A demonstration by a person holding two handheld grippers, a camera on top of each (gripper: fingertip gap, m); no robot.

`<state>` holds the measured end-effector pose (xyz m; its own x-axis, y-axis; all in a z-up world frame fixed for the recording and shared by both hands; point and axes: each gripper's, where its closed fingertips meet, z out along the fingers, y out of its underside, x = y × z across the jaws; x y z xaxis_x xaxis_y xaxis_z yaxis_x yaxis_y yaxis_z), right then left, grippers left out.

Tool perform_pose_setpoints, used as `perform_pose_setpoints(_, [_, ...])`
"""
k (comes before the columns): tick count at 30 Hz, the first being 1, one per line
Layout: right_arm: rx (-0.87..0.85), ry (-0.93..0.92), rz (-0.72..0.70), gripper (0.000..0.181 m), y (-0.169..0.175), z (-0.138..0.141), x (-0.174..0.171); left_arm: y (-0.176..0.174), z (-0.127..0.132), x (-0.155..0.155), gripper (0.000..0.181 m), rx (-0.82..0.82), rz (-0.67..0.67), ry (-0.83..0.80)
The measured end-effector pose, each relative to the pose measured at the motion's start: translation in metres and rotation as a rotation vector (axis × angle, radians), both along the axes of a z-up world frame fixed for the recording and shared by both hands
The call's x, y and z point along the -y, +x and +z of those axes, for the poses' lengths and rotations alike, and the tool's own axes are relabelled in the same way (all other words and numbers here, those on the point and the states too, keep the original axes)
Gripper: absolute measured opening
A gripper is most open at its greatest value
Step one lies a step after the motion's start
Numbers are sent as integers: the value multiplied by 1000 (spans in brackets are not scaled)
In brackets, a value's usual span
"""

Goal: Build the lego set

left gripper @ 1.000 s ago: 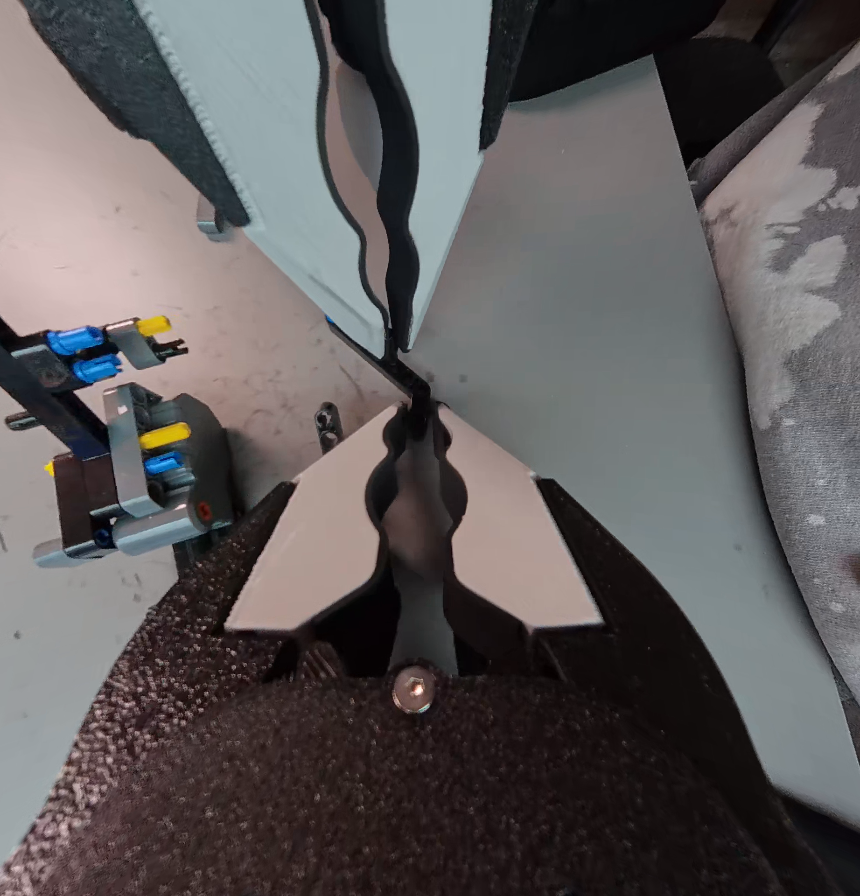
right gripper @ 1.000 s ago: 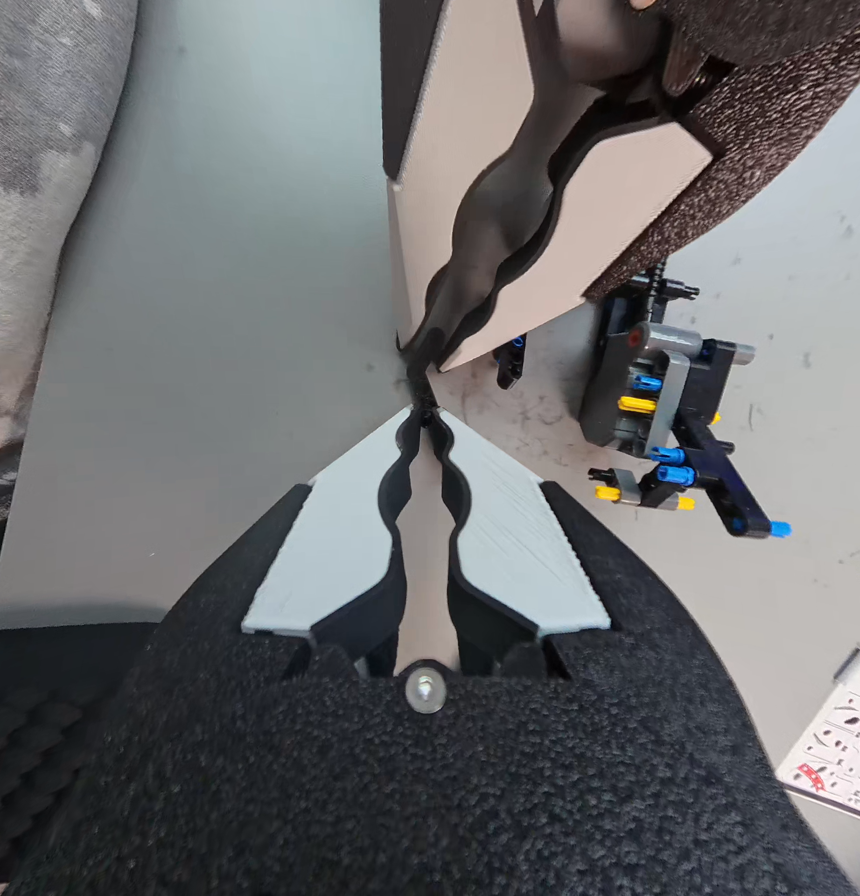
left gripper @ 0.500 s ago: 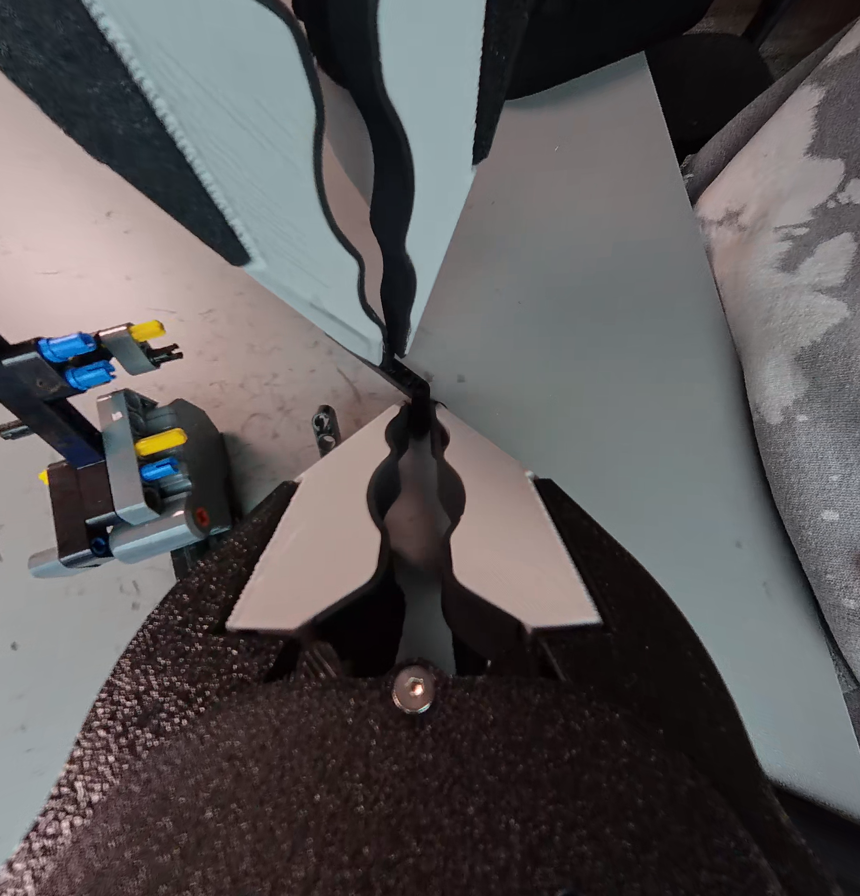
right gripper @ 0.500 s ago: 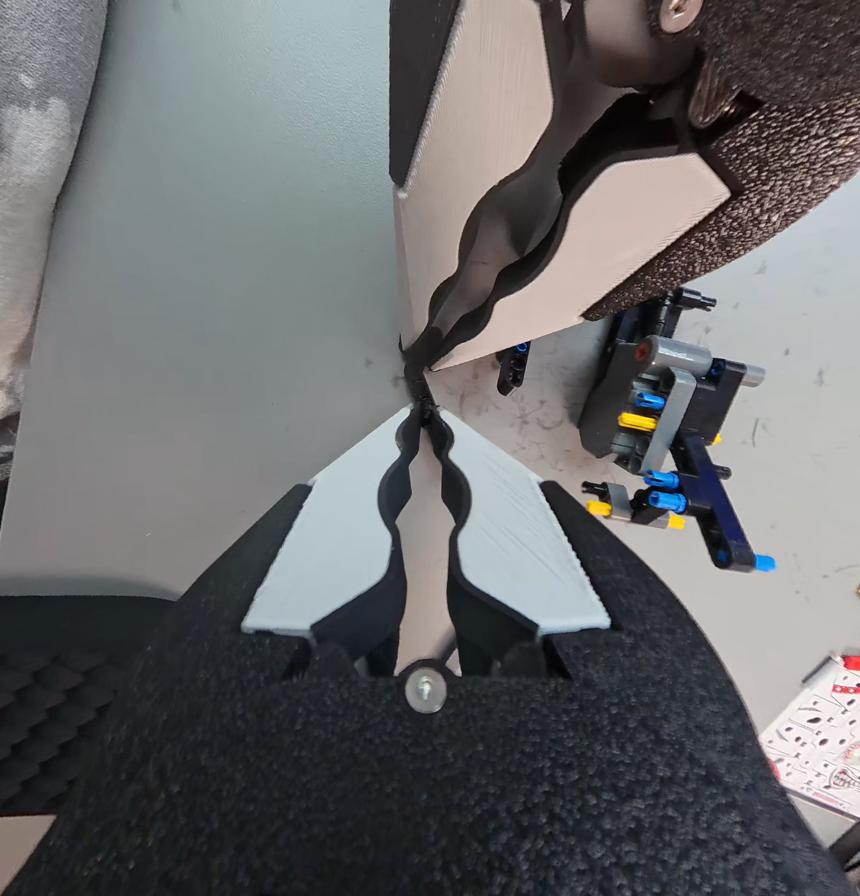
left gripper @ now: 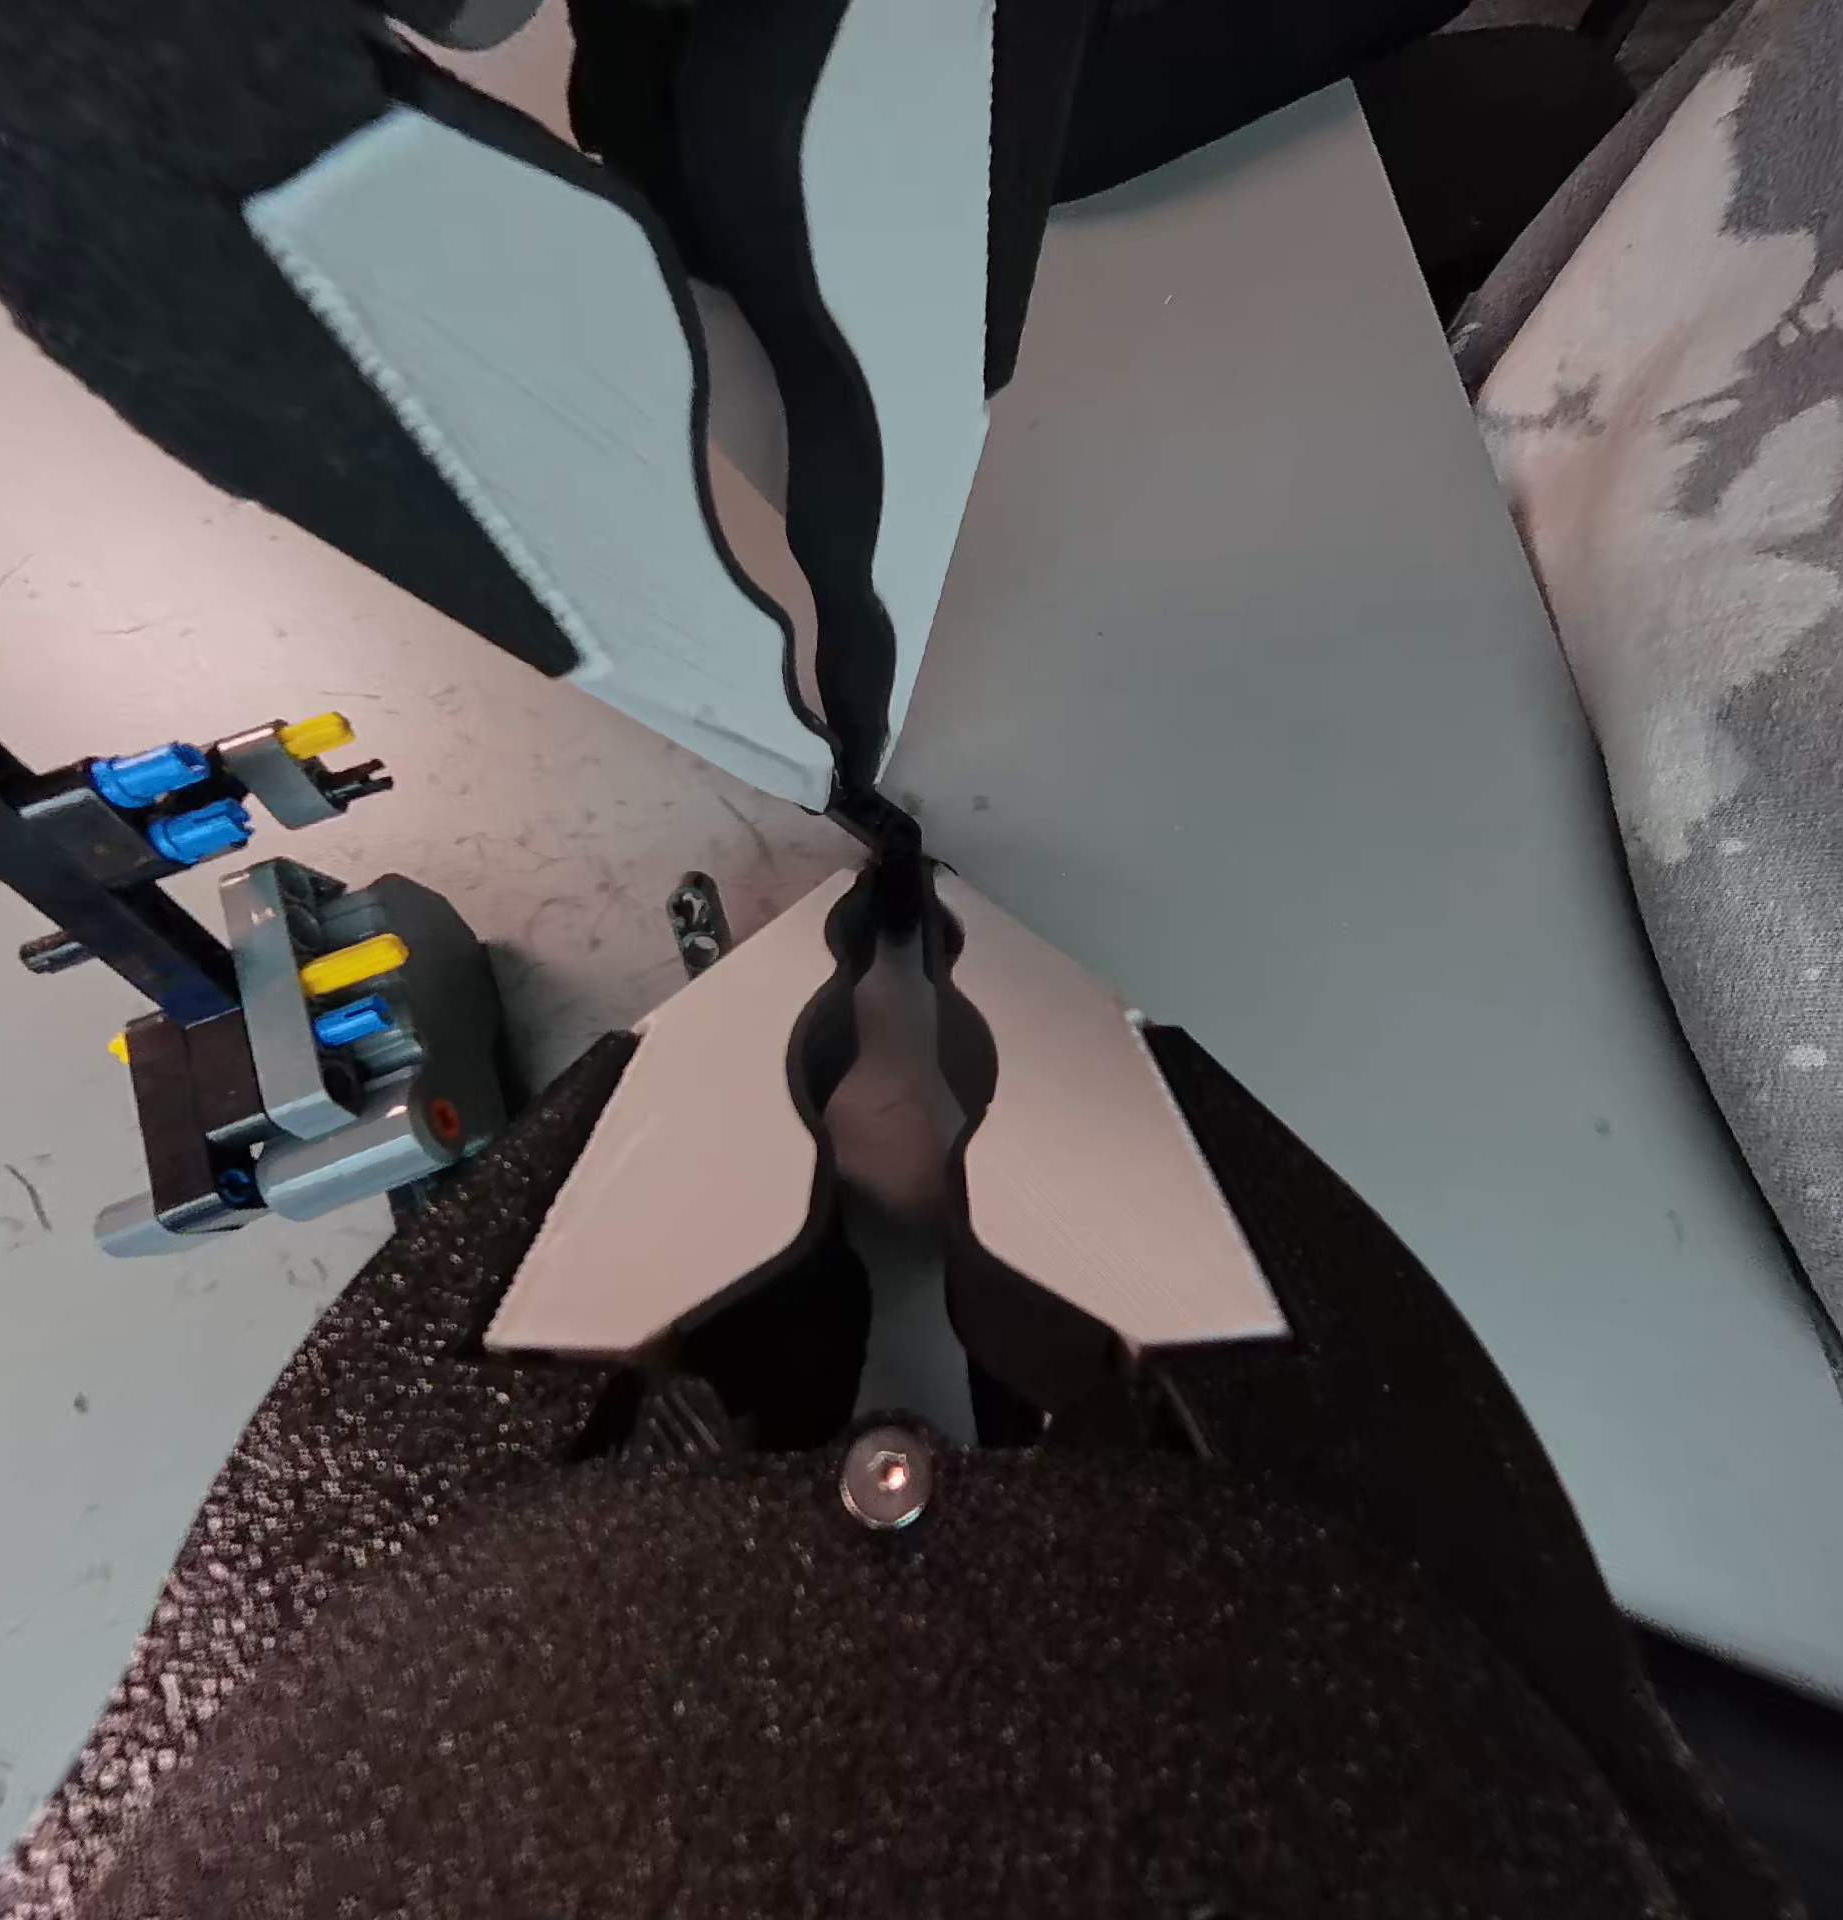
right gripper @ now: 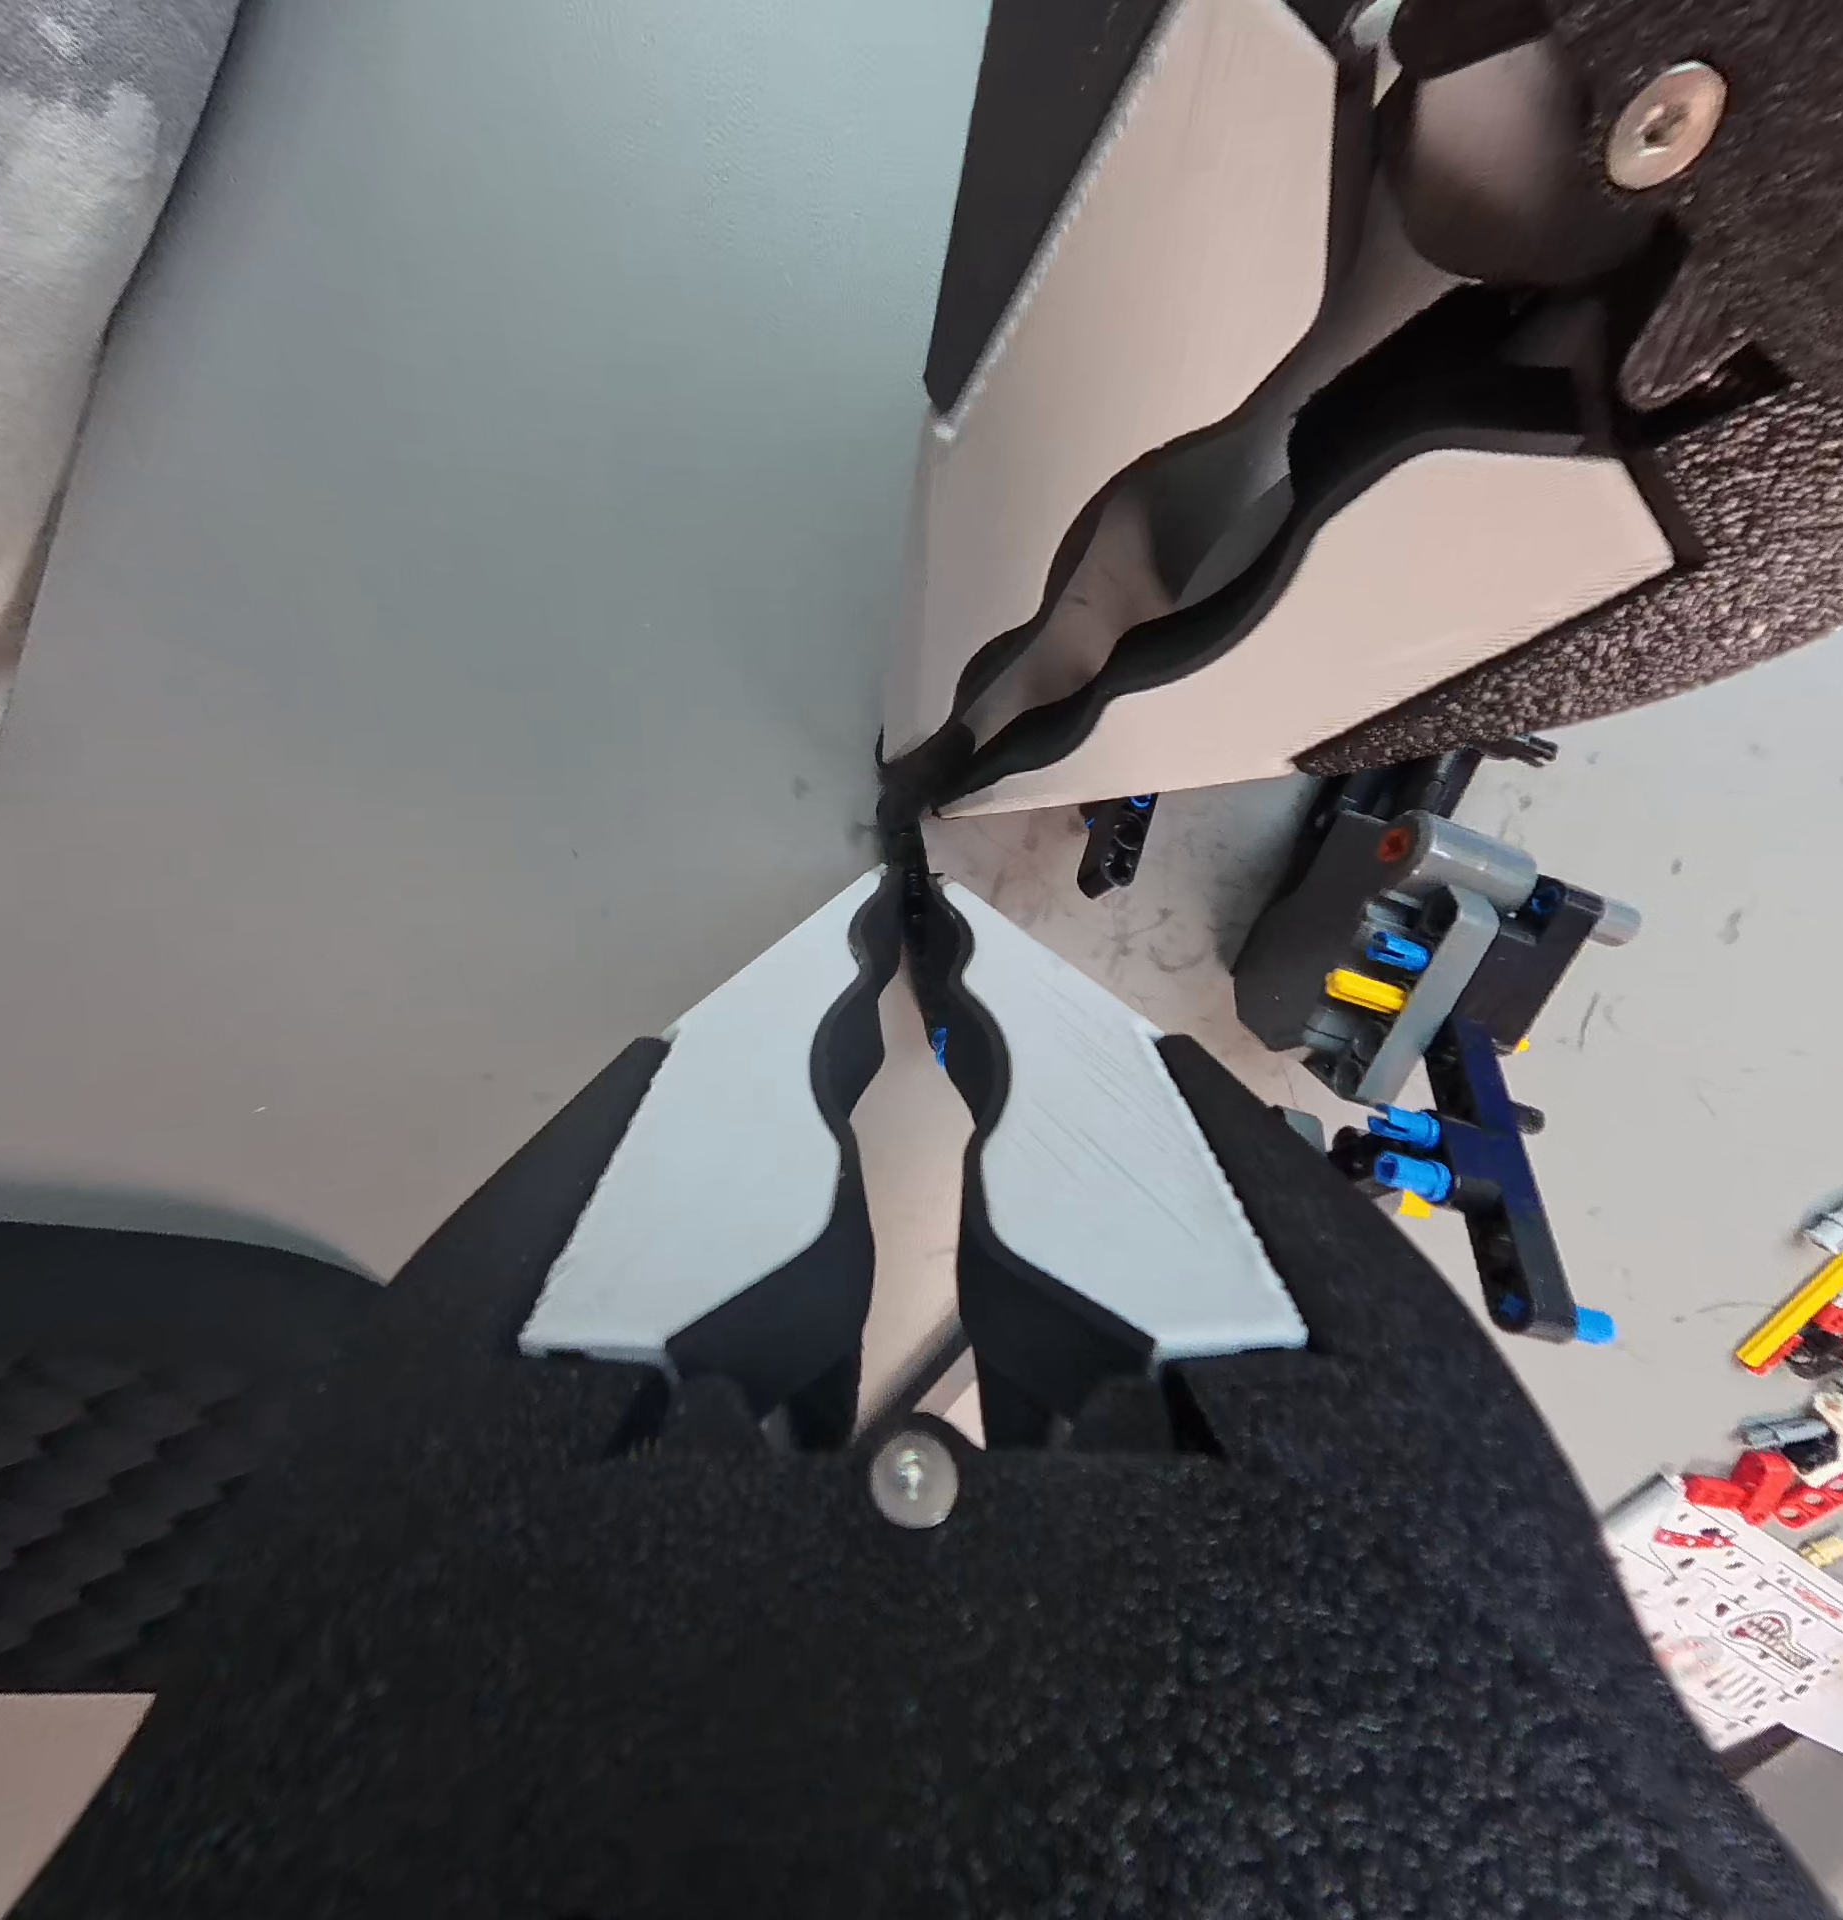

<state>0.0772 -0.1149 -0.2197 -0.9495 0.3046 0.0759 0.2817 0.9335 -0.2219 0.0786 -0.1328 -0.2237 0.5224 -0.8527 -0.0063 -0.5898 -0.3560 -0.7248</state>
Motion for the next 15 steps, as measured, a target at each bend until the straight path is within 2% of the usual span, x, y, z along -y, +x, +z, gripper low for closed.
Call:
perform_pose_setpoints(5, [12,-15,-2,4,0,0,0,-1,0,-1,7,6,-4,-10])
perform_pose_setpoints(8, [15,-73,-80,4,0,0,1,-2,0,-2,7,8,9,-20])
perform_pose_setpoints(9, [-5,-91,-105,5,-1,0,0,-2,0,-2,7,6,9,-16])
perform_pose_setpoints(12, [-121,-98,-124,21,-4,9,-6,-2,-1,-2,7,8,9,-20])
perform_pose_setpoints(15, [-192,-96,-152,18,1,18,-6,-2,-1,-2,7,16,8,-33])
